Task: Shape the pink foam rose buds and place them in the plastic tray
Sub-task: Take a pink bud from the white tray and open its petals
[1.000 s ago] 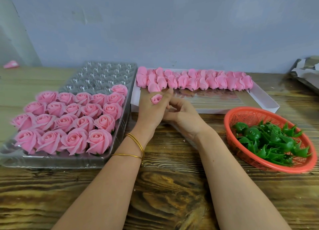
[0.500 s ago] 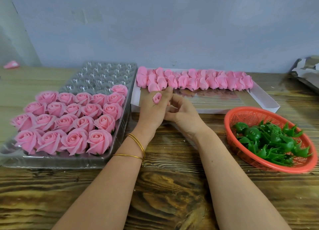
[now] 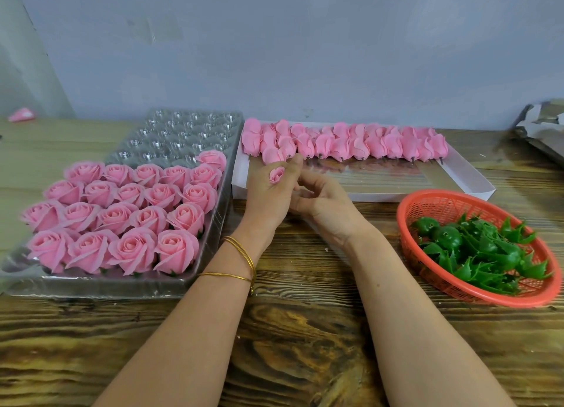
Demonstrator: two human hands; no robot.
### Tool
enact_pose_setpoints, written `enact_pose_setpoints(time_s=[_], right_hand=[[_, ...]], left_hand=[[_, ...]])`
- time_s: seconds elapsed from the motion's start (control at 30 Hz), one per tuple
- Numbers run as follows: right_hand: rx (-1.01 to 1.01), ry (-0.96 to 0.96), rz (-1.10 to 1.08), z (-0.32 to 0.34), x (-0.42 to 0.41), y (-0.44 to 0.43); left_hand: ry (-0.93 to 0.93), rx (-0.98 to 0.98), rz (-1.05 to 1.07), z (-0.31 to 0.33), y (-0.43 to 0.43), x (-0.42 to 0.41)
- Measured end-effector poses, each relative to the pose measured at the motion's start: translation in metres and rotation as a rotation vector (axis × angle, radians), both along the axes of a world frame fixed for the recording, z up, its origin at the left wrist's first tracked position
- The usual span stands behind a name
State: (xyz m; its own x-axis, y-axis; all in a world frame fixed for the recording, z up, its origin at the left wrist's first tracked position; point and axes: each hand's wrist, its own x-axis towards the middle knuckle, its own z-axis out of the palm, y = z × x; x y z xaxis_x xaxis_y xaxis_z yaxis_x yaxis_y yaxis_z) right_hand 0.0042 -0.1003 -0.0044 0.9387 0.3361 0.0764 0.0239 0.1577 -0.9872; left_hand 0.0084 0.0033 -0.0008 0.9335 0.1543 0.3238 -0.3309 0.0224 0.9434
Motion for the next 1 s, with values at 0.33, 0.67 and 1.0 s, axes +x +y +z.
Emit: enact_pose_setpoints(time_s=[0.33, 0.67, 1.0], right_hand=[[-0.071, -0.025, -0.114, -0.0017, 0.0025, 0.0031], [-0.068, -0.016, -0.075, 0.001, -0.0012, -0.0002], [-0.039, -0.001, -0.083, 0.0041, -0.0015, 0.0017]], left_hand=[[0.002, 0.003, -0.003, -0.0045, -0.0027, 0.0042], [-0.025, 0.036, -0.059, -0.0023, 0.0007, -0.0004], [-0.083, 0.114, -0.003, 0.0002, 0.0011, -0.0004]])
